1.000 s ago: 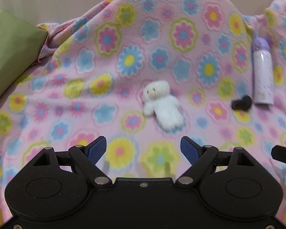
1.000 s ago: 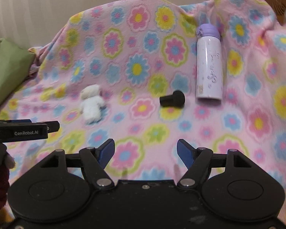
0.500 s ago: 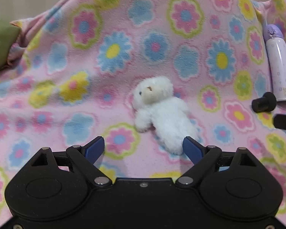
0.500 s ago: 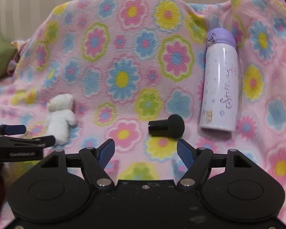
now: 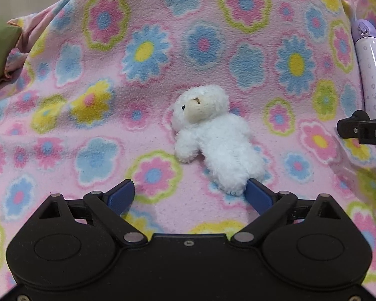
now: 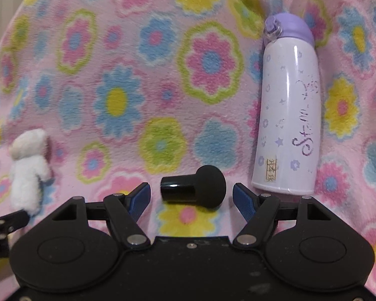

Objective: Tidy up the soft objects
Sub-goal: 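Close the right gripper on the black rubber stopper, then close the left gripper on the white teddy bear while the right holds the stopper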

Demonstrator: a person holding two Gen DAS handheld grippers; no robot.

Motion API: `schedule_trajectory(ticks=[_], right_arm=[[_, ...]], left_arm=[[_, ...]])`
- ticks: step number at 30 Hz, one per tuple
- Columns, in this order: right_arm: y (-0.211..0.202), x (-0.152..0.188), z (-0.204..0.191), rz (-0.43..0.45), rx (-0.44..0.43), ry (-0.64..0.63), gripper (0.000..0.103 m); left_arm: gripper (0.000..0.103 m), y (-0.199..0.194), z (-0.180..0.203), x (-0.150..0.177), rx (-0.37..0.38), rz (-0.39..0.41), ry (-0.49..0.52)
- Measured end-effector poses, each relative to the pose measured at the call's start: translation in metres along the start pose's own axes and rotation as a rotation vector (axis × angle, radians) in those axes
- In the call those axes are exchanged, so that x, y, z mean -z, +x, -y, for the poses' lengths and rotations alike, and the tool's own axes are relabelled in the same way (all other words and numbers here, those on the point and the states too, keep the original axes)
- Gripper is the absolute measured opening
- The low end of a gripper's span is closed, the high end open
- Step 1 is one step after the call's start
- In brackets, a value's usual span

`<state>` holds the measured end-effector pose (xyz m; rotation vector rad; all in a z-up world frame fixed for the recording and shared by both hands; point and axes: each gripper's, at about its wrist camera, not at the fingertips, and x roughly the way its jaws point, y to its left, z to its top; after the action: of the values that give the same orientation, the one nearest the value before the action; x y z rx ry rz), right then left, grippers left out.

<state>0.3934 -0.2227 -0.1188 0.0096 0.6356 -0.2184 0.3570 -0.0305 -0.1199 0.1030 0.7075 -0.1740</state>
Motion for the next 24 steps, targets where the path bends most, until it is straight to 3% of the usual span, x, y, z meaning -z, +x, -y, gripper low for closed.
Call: schedule_trajectory(ticks=[5, 7, 18, 24], right_arm=[[0.019, -0.004, 0.000, -0.045, -0.003, -0.004, 0.069], [0.020, -0.004, -0.001, -0.045, -0.006, -0.002, 0.057], [-0.051, 0.029, -0.010, -0.009, -0.118, 0.002, 0.057], [-0.047, 0.045, -0.009, -0.013, -0.106, 0.025, 0.058]], left_arm=[[0.095, 0.002, 0.000, -0.001, -0.003, -0.001, -0.002], [0.095, 0.003, 0.000, -0.001, -0.003, -0.001, -0.003], [0.096, 0.004, 0.001, -0.001, -0.002, -0.001, -0.005], [0.096, 0.003, 0.000, 0.000, -0.006, 0.008, -0.014]])
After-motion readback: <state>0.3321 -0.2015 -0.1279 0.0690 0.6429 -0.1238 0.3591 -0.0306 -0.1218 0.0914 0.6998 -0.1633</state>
